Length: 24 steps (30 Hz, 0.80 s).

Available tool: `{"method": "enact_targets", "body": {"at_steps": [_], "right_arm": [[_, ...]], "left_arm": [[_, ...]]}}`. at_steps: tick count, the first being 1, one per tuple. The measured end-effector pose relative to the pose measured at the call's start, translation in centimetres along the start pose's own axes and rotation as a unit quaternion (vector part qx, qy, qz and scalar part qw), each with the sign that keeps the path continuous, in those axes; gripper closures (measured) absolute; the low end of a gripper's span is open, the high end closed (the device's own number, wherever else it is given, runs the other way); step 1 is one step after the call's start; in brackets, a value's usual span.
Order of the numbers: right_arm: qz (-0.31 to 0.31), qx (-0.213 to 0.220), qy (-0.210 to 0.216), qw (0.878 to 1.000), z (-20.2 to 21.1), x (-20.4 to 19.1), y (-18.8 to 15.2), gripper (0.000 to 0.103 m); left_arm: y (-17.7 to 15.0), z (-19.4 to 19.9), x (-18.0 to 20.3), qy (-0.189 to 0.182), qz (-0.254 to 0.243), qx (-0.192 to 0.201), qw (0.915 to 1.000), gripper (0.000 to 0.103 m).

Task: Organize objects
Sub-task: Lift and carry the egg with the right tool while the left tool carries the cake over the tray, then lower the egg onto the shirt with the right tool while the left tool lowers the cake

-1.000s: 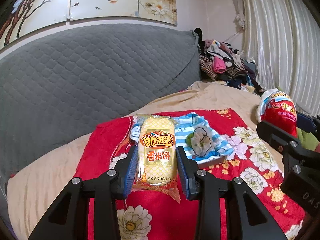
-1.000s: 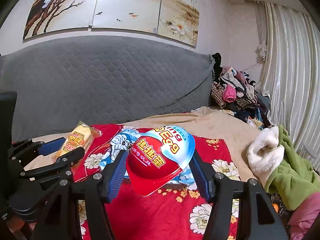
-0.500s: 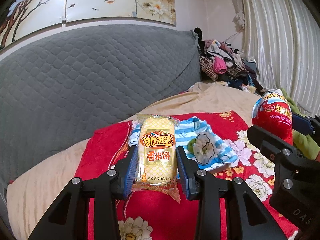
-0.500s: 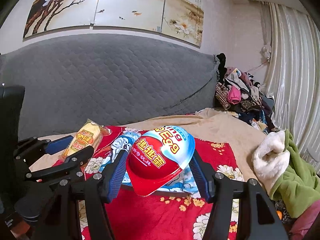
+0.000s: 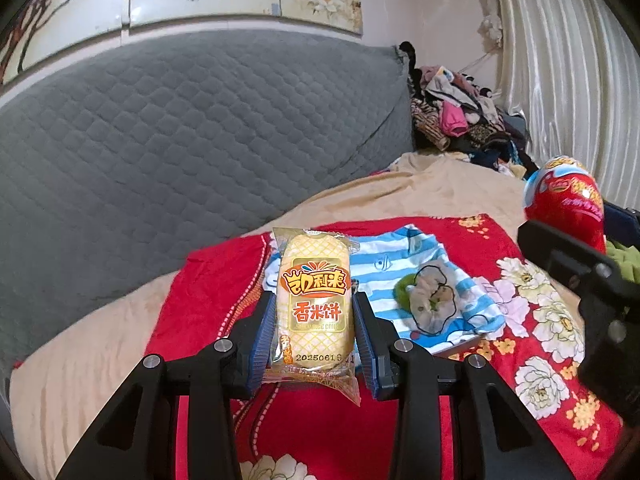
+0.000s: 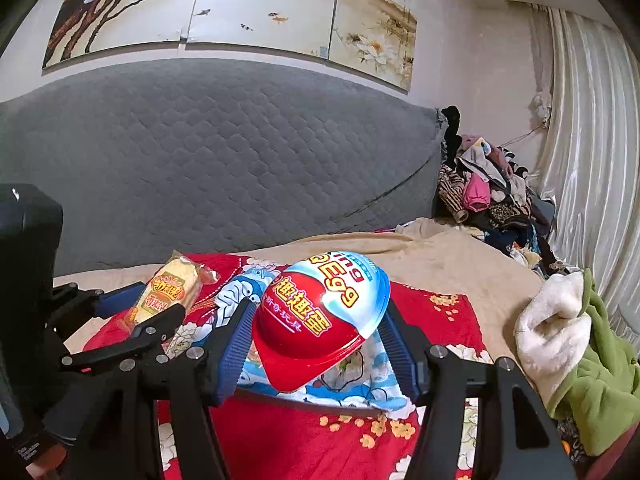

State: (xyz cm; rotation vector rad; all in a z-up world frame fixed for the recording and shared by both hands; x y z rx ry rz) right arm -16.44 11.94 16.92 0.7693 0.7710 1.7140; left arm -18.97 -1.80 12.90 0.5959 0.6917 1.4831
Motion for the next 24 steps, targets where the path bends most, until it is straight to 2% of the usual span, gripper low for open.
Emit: {"method": "enact_targets", "body": {"at_steps": [10, 24], "right_arm": [[0.008, -0.020, -0.008, 1.000, -5.5, 1.0, 0.4, 0.041], [0.014, -0.078, 0.000, 0.997, -15.1, 0.9, -2.4, 0.041]], "left_arm": [[0.4, -5.6, -0.2, 0.005, -0.002, -0.024, 0.9997, 0.063], [-0.6, -14.2, 0.7, 0.016, -0.008, -0.059, 0.9981, 0.063]]}}
Point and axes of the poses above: each gripper's, at about its wrist camera, not at the fingertips, and z roughly against the way its jaws point, x to its right, y to its top, the point moved 4 cm from there along -z, roughly the way its jaws point, and after that the axes turned 9 degrees about -x, right-handed, at the moved point
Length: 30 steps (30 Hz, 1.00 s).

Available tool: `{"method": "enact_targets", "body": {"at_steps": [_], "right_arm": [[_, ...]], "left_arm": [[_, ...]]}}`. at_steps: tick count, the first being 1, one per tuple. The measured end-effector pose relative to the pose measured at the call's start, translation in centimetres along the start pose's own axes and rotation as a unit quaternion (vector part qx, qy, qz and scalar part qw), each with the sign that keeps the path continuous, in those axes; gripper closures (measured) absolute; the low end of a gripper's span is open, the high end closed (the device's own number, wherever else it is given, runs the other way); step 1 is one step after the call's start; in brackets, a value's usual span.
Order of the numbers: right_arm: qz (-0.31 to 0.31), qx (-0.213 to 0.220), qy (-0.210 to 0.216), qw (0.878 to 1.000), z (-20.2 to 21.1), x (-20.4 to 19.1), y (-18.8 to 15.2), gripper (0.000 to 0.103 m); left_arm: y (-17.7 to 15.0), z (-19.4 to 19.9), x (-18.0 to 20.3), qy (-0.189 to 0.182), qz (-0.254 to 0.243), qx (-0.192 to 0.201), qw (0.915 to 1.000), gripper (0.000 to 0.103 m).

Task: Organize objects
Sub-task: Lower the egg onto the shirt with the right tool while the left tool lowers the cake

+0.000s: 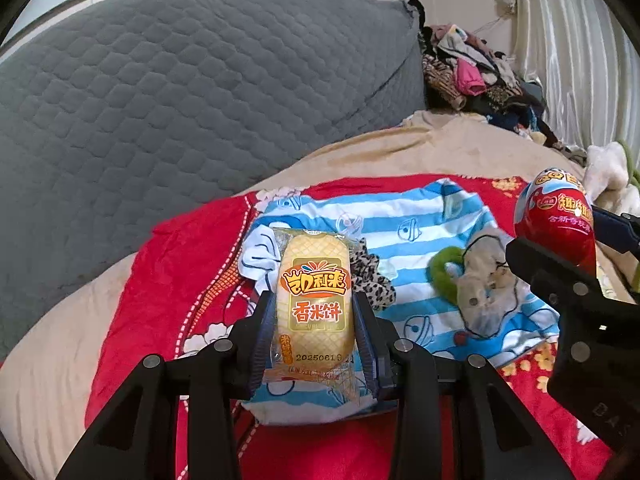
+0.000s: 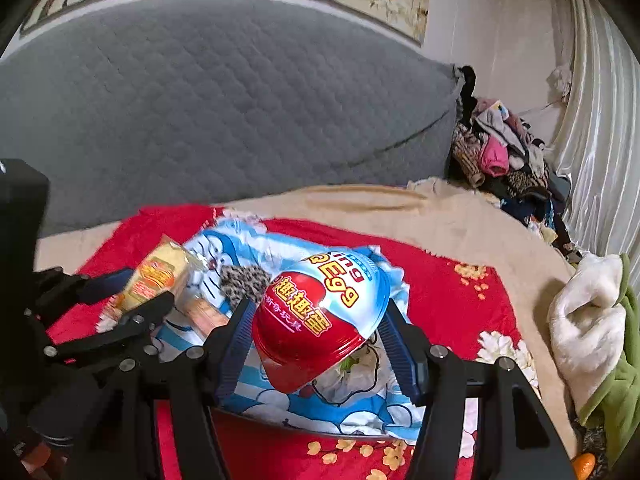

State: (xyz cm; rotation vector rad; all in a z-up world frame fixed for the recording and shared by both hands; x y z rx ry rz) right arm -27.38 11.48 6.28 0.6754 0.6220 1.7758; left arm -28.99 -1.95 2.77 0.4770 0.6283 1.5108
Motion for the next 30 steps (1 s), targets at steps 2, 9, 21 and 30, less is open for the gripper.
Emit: {"method": "enact_targets", "body": {"at_steps": [2, 9, 21, 30], "right_arm": [[0.002, -0.005, -0.003, 1.000, -1.1, 0.0, 0.0, 0.041], [-0.004, -0.016, -0.005, 1.000, -4.0, 0.6, -0.4, 0.041], [0.001, -0.041, -0.005, 0.999, -8.3, 0.7, -1.0, 0.041], [0.004, -0.063, -0.004, 0.998, -11.0, 0.4, -2.0, 0.041]], "left_arm": [[0.0, -0.8, 0.0, 0.001, -0.001, -0.002, 1.0000, 0.063], [0.0, -3.6, 0.0, 0.003, 0.006, -0.012, 0.9999, 0.063], [-0.3, -7.3, 0.4, 0.006, 0.009, -0.028, 0.9996, 0.063], [-0.6, -9.1, 0.4, 0.012, 0.009, -0.035, 0.9993, 0.063]]}}
Point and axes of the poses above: each gripper's, at about its wrist camera, not at the fingertips, and z roughly against the way its jaws point, x to its right, y to its top, the point moved 4 cm from there along -z, roughly the way its jaws point, and after that the axes turned 9 degrees about -x, right-handed, at the moved point
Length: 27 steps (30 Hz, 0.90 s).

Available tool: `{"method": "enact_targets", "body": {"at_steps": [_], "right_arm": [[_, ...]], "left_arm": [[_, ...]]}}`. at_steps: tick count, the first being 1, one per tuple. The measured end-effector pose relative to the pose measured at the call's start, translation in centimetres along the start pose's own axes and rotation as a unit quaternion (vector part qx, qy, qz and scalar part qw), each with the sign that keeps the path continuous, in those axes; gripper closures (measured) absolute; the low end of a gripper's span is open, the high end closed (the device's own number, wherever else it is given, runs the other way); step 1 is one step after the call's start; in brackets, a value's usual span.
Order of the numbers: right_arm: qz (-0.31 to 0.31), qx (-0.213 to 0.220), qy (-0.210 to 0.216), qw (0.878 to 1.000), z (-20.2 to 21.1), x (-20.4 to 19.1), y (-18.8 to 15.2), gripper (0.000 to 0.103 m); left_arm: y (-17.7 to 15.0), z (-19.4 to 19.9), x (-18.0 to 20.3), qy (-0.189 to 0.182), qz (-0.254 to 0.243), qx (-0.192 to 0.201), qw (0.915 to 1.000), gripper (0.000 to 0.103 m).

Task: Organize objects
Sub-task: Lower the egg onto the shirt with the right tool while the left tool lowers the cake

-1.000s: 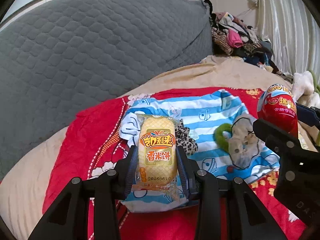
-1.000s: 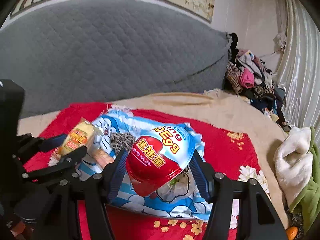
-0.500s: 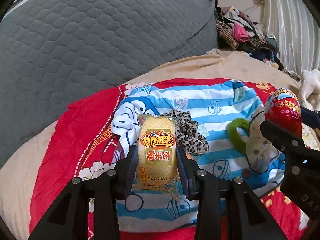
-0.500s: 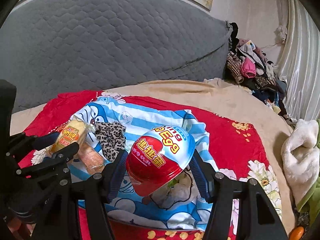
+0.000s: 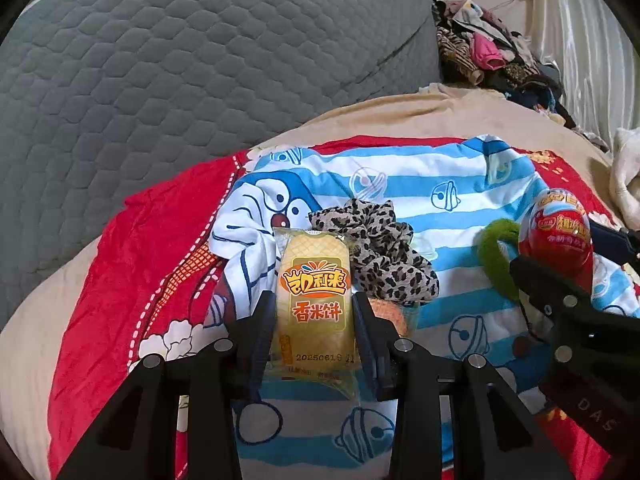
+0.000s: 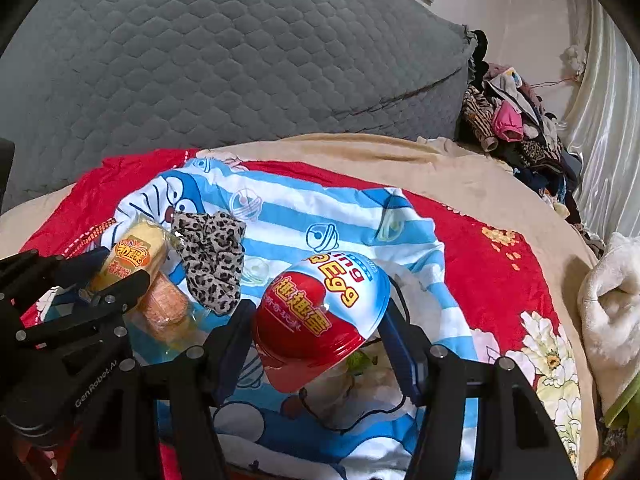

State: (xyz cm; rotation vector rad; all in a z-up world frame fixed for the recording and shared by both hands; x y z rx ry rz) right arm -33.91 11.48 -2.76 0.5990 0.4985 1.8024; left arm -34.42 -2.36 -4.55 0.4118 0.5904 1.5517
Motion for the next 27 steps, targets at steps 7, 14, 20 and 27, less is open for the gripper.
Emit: {"method": "enact_targets", "body": {"at_steps": [7, 14, 20, 27], "right_arm": [[0.004, -0.015, -0.002, 1.000, -1.6, -0.2, -0.5, 0.041], [0.002, -0.028, -0.005, 1.000, -2.6, 0.0, -0.9, 0.041], [0.000, -0.033, -0.007, 0.999, -3.0, 0.2, -1.4, 0.041], [-0.002, -0.038, -0.007, 0.999, -3.2, 0.2, -1.6, 0.041]], "left_arm": [[0.4, -0.6, 0.4, 0.008, -0.004, 0.001, 1.0000, 0.063], [0.3, -1.1, 0.5, 0.015, -0.004, 0.001, 0.9999, 0.062], [-0.1, -1.5, 0.5, 0.016, -0.001, -0.005, 0.9999, 0.059], [-0.1, -1.5, 0.4, 0.013, -0.001, -0.009, 0.9999, 0.058]]}}
Point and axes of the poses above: each gripper's, at about its wrist camera, not at the fingertips, and z roughly against the way its jaws point, x to its right, y to its top, the point moved 4 cm from there along -z, roughly the way its jaws point, and after that the axes turned 9 degrees about -x, right-handed, at the moved point
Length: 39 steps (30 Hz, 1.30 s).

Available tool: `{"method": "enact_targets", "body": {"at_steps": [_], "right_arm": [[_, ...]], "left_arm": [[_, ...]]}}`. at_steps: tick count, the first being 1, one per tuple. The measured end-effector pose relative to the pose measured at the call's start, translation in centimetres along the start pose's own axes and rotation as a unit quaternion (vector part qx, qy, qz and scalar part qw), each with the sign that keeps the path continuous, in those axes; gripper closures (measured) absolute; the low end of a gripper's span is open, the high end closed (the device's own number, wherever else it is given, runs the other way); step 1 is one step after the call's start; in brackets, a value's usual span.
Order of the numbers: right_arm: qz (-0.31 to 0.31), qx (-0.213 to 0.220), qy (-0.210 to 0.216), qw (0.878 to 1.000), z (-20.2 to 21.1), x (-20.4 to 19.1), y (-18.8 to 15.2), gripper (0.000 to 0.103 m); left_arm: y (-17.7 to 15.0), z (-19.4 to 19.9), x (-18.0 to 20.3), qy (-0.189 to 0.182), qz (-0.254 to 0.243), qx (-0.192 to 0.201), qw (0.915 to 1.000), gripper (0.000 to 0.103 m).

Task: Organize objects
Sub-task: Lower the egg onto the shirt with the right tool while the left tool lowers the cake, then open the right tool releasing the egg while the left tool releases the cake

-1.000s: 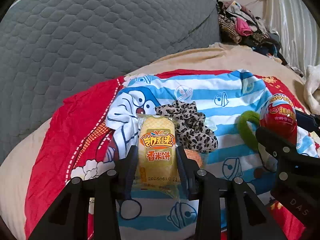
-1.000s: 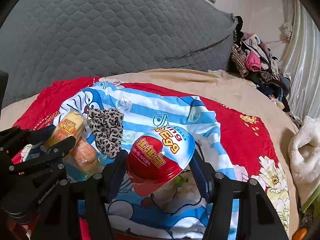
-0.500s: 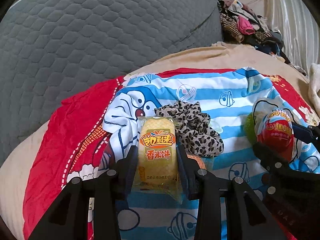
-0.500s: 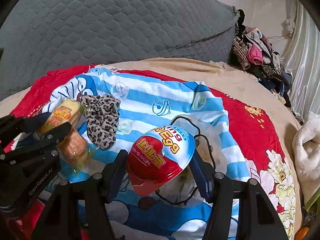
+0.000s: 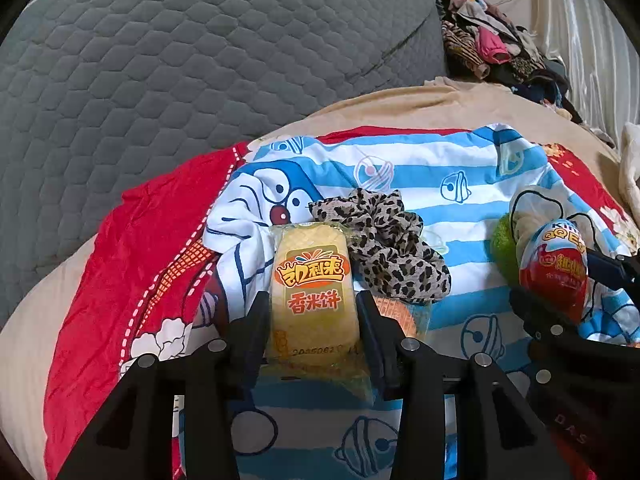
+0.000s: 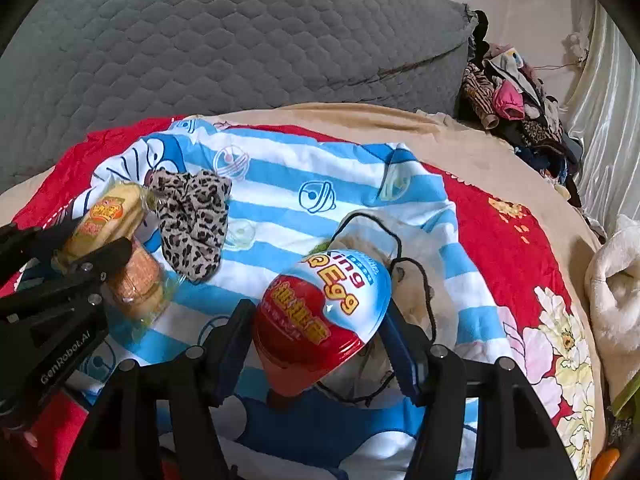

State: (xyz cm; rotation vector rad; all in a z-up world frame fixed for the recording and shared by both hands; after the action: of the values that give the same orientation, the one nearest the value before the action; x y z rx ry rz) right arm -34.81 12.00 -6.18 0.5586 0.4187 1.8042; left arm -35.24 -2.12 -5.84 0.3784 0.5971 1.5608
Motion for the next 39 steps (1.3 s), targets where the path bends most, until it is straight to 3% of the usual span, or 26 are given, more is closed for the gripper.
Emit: {"method": "enact_targets", "body": {"at_steps": [7, 13, 22, 31, 39], "right_arm": [[0.001, -0.004, -0.003, 1.000, -0.1, 0.0, -0.3, 0.041], [0.006, -0.007, -0.010, 1.000, 0.1, 0.0, -0.6, 0.041], [0.003, -0.014, -0.013, 1.000, 0.1, 0.1, -1.0, 0.038], [-0.002, -0.018, -0.016, 1.000, 0.4, 0.3, -1.3, 0.029], [-0.004, -0.016, -0.023, 1.000, 1.1, 0.8, -1.4, 0.028]], "left_arm": [[-0.5, 0.3, -0.4, 0.007, 0.007, 0.001, 1.0000, 0.047], [-0.9, 0.6, -0.6, 0.007, 0.008, 0.000, 0.9999, 0.044], [-1.4, 0.9, -0.6, 0.005, 0.006, -0.004, 1.0000, 0.028], [-2.0, 1.3, 0.1, -0.002, -0.006, -0.015, 0.9999, 0.027], [-2.5, 1.2, 0.1, -0.002, -0.004, -0.028, 0.9996, 0.027]]}}
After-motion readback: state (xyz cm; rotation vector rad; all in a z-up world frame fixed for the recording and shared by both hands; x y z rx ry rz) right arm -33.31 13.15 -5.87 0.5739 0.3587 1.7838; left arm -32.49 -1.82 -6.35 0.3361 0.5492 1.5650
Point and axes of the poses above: each gripper's, at about its wrist camera, not at the fingertips, and z roughly against the way its jaws point, x to its right, y to its top, the point moved 4 cm from there along -z, roughly the way its jaws point, and after that the axes turned 9 degrees about -x, right-handed, at the moved point
